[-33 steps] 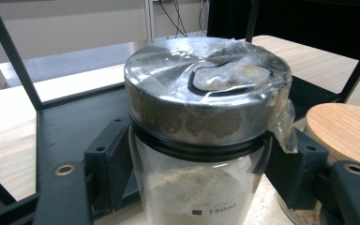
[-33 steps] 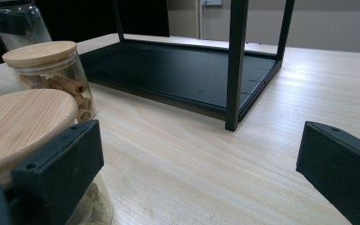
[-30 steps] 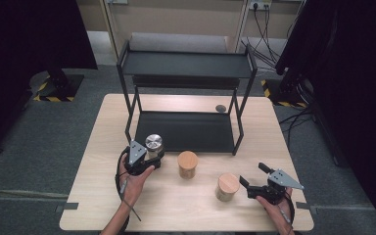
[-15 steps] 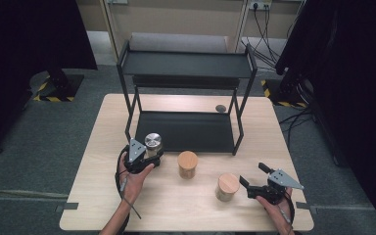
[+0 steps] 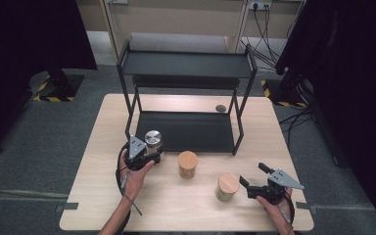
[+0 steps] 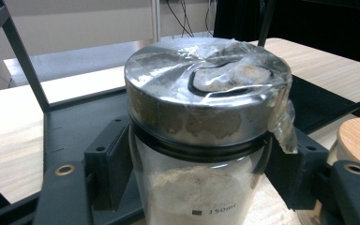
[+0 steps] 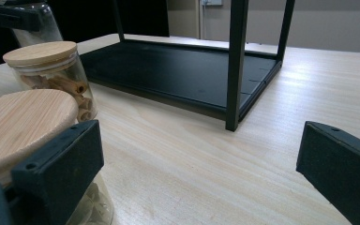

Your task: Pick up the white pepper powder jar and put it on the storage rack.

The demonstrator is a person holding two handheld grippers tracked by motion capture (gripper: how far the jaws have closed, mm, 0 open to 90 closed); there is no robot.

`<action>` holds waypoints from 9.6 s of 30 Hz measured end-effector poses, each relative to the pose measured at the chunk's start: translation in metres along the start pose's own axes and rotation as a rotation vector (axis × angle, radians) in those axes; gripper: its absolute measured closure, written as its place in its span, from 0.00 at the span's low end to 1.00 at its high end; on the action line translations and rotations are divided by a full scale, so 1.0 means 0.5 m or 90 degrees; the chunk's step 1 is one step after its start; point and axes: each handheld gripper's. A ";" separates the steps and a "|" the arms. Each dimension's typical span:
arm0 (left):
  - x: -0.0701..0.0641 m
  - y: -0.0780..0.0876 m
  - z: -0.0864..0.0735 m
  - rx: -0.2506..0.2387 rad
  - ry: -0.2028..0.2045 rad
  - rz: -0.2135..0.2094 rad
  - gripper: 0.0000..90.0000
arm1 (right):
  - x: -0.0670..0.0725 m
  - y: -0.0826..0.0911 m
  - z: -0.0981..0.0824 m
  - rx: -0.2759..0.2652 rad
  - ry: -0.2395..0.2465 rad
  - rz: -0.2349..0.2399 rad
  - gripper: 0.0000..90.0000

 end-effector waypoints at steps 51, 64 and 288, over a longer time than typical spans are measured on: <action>0.013 -0.055 0.042 -0.009 0.020 0.012 0.34 | 0.000 0.000 0.000 -0.001 -0.003 -0.001 0.01; 0.010 -0.083 0.047 -0.002 0.019 0.020 0.34 | -0.001 0.000 -0.001 -0.001 -0.004 -0.001 0.01; -0.029 0.033 -0.068 -0.031 0.042 -0.007 0.04 | -0.002 0.001 -0.002 -0.004 -0.002 0.002 0.01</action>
Point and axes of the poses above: each handheld gripper's, and its own axes: y roughly backward along the jaws, z roughly out of its top, x roughly to its left, and after that the axes turned 10 degrees about y, right-handed
